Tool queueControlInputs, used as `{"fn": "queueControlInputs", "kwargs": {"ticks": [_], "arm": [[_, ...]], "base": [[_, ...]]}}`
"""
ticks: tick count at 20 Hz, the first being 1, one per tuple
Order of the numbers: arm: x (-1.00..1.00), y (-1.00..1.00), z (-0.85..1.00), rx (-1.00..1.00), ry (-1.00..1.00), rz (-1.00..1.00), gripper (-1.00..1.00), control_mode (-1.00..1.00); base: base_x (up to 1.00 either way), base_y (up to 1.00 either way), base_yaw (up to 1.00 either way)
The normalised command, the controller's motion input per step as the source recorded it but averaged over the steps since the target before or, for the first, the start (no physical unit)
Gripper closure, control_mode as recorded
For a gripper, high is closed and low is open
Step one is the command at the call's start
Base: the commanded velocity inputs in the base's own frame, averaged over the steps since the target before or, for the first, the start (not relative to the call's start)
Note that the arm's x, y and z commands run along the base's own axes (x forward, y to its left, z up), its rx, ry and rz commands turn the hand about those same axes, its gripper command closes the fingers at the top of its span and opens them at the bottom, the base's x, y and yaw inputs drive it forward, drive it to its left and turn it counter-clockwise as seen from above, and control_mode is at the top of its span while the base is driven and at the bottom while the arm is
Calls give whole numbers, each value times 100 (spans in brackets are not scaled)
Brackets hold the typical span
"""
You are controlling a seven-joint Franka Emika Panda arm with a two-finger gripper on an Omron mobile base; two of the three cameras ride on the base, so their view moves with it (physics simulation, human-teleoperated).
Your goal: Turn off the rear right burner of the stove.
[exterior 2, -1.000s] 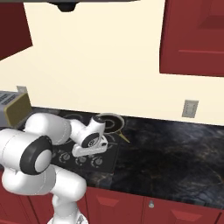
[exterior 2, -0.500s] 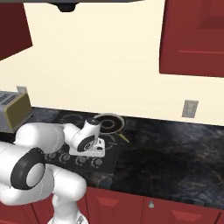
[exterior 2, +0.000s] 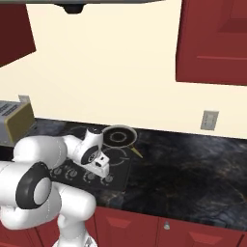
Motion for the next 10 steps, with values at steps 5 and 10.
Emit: {"fn": "queueControlInputs", "kwargs": {"ticks": [5, 10], "arm": [[-49, 40, -67, -6, 9, -69, 100, -100], [-45, 34, -51, -5, 9, -68, 100, -100]], "base": [[0, 0, 0], [0, 0, 0]]}}
